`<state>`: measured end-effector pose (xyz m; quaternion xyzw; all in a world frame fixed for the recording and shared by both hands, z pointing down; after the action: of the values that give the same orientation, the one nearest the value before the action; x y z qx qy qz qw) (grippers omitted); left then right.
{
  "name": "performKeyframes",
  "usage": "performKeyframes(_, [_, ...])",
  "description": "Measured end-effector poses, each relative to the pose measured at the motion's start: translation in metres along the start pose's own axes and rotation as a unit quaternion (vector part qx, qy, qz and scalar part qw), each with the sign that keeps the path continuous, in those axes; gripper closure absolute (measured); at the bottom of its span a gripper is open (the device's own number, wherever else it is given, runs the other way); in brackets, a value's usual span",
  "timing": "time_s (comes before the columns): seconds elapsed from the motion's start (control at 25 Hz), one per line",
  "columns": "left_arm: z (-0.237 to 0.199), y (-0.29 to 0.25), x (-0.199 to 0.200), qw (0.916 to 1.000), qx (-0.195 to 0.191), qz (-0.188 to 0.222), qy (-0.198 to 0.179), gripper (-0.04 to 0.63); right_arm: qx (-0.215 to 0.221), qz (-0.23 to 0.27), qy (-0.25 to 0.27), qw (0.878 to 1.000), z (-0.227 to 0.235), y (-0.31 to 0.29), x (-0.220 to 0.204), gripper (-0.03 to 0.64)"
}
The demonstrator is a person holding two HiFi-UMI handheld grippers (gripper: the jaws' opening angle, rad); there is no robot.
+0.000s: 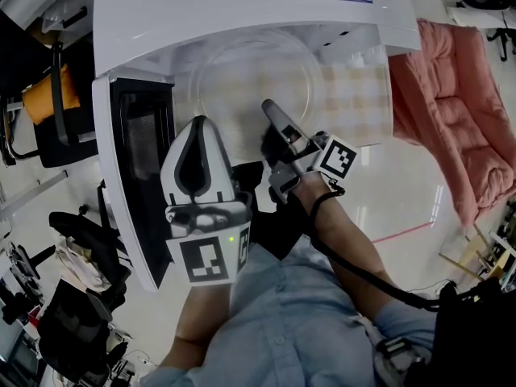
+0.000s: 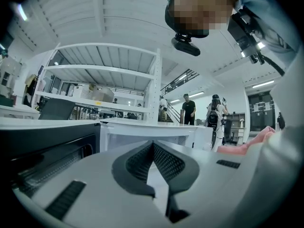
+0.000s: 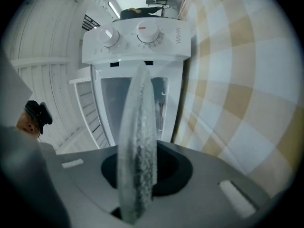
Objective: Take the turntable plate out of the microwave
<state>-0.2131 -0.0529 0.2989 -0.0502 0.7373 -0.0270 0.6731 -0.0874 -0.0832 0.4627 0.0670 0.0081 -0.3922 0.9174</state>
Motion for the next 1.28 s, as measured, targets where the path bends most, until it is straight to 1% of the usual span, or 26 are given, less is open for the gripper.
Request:
performKeyframes(0.24, [0.011, 0.017, 0.001, 1.0, 0.0, 0.0, 0.003, 0.588, -0.009, -0.005, -0.002, 1.0, -0.004, 0.022, -0.009, 0.588])
performKeyframes(0.56, [0.02, 0.029, -0.005, 1.0, 0.001, -0.003, 0.005, 0.588, -0.022, -0.006, -0.002, 1.0, 0.003, 0.042, -0.014, 0.588])
performKeyframes(1.08, [0.026, 0.035, -0.016, 1.0, 0.0, -0.004, 0.002, 0.588, -0.047, -0.004, -0.004, 0.999, 0.025, 0.058, -0.016, 0.588])
performKeyframes(1.28, [0.025, 0.034, -0.019, 1.0, 0.003, -0.007, -0.002, 0.588, -0.048, -0.006, -0.007, 0.999, 0.031, 0.057, -0.016, 0.588])
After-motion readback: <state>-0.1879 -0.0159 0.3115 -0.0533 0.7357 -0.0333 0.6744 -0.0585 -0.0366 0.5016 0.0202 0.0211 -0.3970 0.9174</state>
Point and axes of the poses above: the fingertips, and each gripper's own axes: y backward along the fingers, z to its right, x out of its top, the point moved 3 cm from there along y, backward along the fingers, and after that the axes turned 5 degrees about x, right-handed, at the moved point
